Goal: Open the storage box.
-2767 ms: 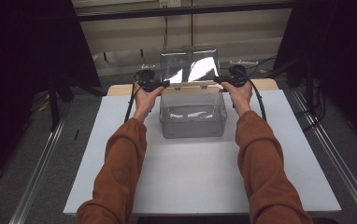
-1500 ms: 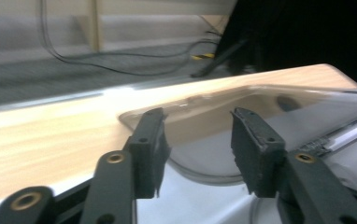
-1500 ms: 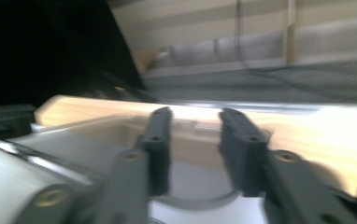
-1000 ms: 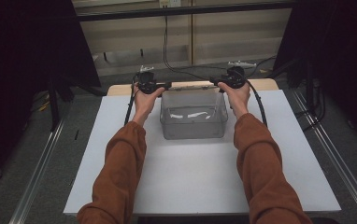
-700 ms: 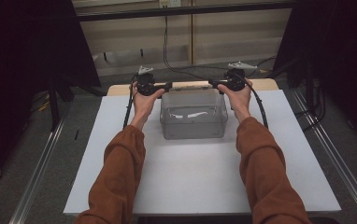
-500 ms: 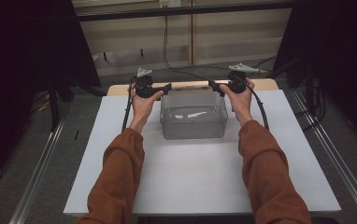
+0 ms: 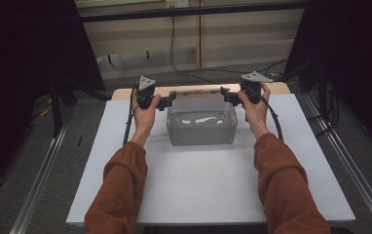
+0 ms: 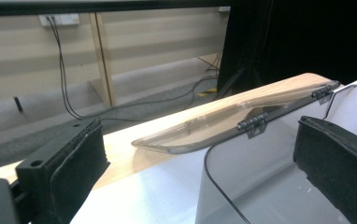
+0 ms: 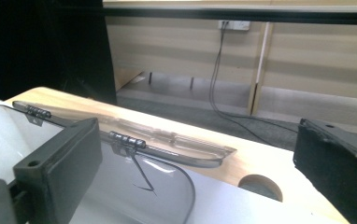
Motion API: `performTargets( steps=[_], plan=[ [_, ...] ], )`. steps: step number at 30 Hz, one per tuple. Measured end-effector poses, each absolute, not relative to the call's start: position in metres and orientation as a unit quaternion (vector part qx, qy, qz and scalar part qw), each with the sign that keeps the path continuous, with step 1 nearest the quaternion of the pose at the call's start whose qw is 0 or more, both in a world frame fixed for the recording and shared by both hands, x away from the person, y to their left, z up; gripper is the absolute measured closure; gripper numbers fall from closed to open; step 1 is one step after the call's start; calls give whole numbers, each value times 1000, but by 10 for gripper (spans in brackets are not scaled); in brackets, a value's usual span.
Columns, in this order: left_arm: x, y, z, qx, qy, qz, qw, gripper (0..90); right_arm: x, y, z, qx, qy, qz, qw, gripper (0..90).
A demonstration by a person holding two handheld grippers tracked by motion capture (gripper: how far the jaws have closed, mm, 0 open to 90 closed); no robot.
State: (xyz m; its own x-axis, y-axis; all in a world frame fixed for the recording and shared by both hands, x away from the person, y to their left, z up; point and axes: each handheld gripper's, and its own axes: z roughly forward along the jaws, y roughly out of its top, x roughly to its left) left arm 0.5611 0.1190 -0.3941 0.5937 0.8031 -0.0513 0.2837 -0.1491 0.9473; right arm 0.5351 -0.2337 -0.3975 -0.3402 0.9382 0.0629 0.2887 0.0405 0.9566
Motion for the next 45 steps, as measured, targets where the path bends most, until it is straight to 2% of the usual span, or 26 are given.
performTargets(
  steps=[11, 21, 45],
  plan=[
    [540, 120, -390, 710, 359, 252, 551, 24, 513, -236, -395, 472, 637, 511, 334, 4],
    [522, 132, -390, 689, 367, 262, 567, 24, 495, -236, -393, 455, 629, 516, 361, 5],
    [479, 152, -402, 686, 360, 281, 567, 29, 448, -234, -400, 440, 628, 515, 384, 1]
  ],
)
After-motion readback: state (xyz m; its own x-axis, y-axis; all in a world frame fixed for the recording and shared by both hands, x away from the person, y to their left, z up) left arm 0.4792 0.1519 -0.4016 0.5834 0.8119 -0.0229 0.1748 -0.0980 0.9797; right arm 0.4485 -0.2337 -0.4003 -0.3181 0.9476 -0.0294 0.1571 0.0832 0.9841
